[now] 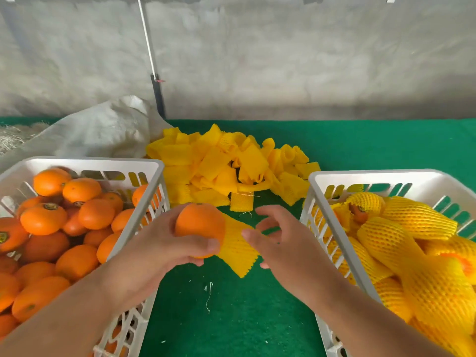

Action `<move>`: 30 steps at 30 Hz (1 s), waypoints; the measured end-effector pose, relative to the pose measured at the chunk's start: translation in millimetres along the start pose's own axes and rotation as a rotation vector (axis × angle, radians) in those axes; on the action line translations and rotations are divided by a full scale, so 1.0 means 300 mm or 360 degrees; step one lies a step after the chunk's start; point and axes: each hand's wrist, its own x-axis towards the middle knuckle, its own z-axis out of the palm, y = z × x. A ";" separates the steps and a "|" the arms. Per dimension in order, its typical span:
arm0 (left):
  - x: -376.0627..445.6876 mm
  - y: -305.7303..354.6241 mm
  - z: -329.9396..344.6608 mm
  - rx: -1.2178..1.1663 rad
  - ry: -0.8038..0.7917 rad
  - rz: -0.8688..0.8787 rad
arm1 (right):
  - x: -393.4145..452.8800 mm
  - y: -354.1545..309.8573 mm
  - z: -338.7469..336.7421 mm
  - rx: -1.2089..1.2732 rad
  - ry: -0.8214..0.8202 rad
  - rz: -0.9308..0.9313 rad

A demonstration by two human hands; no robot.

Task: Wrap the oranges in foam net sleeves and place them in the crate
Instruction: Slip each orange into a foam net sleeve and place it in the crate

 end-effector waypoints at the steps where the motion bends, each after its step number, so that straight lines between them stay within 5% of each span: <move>1: -0.002 -0.007 -0.014 -0.0061 0.0092 0.0036 | 0.005 -0.011 -0.004 0.0064 0.0037 0.0094; 5: -0.004 0.002 -0.044 -0.0257 0.0201 0.0118 | 0.018 -0.042 -0.029 0.0725 -0.0143 0.0427; 9: -0.008 0.009 -0.032 -0.0291 0.0051 0.0085 | 0.005 -0.050 -0.032 0.1204 -0.0311 0.0343; 16: -0.010 0.013 -0.038 -0.0610 -0.0123 0.0034 | 0.011 -0.048 -0.063 0.1198 -0.0332 0.0130; 20: -0.002 0.023 -0.053 -0.0823 -0.0133 -0.0002 | 0.001 -0.053 -0.050 0.1157 -0.0582 0.0077; 30: -0.001 0.025 -0.045 -0.0703 -0.0264 -0.0099 | -0.015 -0.064 -0.028 0.0986 -0.0785 -0.0246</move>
